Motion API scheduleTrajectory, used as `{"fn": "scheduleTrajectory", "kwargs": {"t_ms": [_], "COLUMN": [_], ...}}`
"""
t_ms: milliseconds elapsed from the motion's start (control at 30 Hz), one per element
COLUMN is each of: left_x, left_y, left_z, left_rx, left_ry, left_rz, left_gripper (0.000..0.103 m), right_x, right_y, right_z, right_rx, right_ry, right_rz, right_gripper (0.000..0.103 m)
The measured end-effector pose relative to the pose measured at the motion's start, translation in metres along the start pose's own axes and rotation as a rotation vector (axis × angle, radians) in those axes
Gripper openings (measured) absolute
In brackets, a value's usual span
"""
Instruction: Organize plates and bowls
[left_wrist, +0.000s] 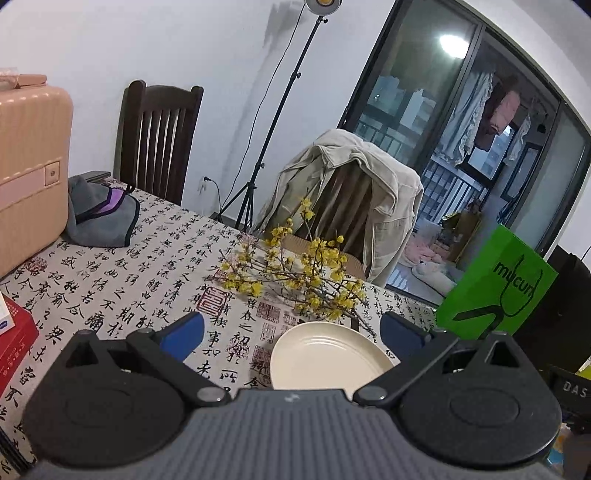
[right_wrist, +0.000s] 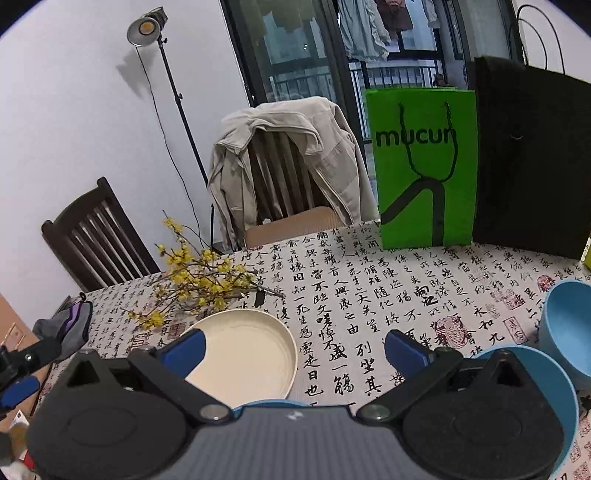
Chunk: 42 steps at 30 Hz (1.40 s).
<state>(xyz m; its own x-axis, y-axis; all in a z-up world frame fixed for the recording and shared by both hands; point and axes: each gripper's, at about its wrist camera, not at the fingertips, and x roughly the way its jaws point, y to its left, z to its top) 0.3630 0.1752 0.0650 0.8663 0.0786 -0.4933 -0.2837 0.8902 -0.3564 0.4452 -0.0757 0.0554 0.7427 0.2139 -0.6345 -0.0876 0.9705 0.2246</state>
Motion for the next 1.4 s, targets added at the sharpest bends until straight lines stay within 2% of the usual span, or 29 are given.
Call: {"fn": "scheduleTrajectory", "kwargs": {"t_ms": [367, 800, 1100, 1233, 1367, 1400], "left_x": [0.017, 0.060, 0.098, 0.111, 0.116, 0.117], "left_y": [0.001, 0.002, 0.004, 0.004, 0.006, 0.006], "left_z": [-0.004, -0.021, -0.043, -0.053, -0.058, -0.059], "left_rx": [0.017, 0.057, 0.088, 0.098, 0.090, 0.088], "left_ry": [0.025, 0.093, 0.114, 0.137, 0.143, 0.146], "left_rz": [0.051, 0.113, 0.135, 0.122, 0.109, 0.109], "left_gripper": [0.103, 0.103, 0.103, 0.103, 0.102, 0.102], "right_x": [0.027, 0.083, 0.124, 0.142, 0.160, 0.163], "right_y": [0.011, 0.018, 0.029, 0.032, 0.037, 0.038], "right_z": [0.004, 0.009, 0.011, 0.011, 0.008, 0.007], "right_rx": [-0.051, -0.127, -0.252, -0.278, -0.314, -0.320], "right_ry": [0.030, 0.140, 0.219, 0.264, 0.296, 0.304], "right_rz": [-0.005, -0.018, -0.027, -0.029, -0.044, -0.046], "right_gripper": [0.103, 0.102, 0.091, 0.077, 0.072, 0.067]}}
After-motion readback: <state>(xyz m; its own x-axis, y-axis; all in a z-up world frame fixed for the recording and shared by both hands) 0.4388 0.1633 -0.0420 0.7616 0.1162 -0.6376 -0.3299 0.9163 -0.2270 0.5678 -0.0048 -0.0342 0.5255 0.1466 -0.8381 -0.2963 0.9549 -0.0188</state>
